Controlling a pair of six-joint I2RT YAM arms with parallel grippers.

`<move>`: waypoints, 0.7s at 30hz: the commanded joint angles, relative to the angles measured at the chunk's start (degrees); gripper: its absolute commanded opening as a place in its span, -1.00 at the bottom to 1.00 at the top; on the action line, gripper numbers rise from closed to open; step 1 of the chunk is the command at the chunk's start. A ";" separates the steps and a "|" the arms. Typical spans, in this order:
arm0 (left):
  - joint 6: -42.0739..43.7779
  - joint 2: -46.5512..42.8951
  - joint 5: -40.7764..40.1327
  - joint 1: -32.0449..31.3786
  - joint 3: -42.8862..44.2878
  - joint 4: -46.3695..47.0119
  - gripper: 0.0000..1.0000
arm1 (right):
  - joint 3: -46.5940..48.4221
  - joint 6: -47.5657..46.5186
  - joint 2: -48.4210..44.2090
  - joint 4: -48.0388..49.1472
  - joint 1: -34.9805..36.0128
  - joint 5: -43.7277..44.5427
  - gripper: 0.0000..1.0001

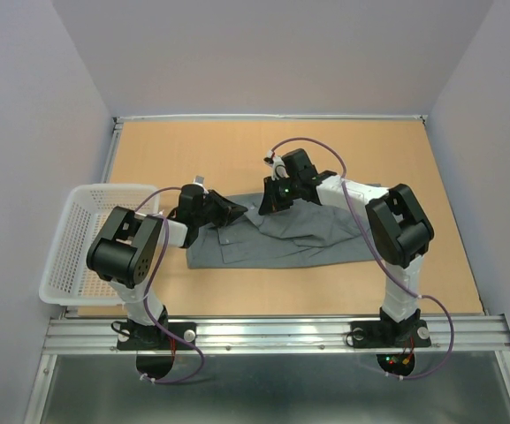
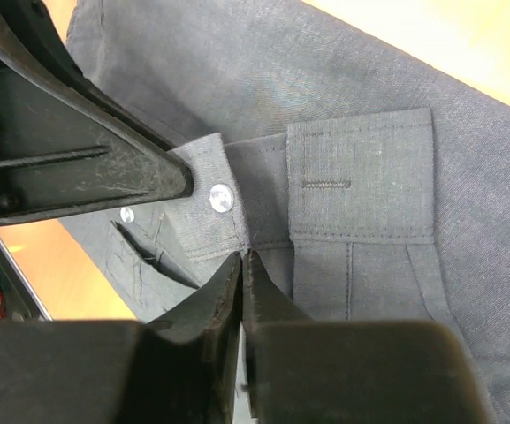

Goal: Fold and stack the long sleeve shirts
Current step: Fold the shirt

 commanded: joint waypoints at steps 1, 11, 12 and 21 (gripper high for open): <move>-0.05 -1.82 2.01 -0.53 -0.84 0.09 -0.69 | -0.79 0.54 -0.93 2.48 0.03 1.74 -0.70; 9.78 -10.16 -1.93 -0.97 6.52 -15.62 -1.00 | -4.13 1.77 -14.81 -1.12 -1.20 13.06 0.40; 11.01 -12.43 -3.33 -0.97 7.41 -18.43 -1.00 | -4.57 1.77 -15.77 -1.82 -1.81 13.69 0.43; 18.67 -20.01 -14.33 -1.23 13.31 -37.62 -1.00 | -15.18 7.64 -27.73 -7.27 -11.65 20.11 0.50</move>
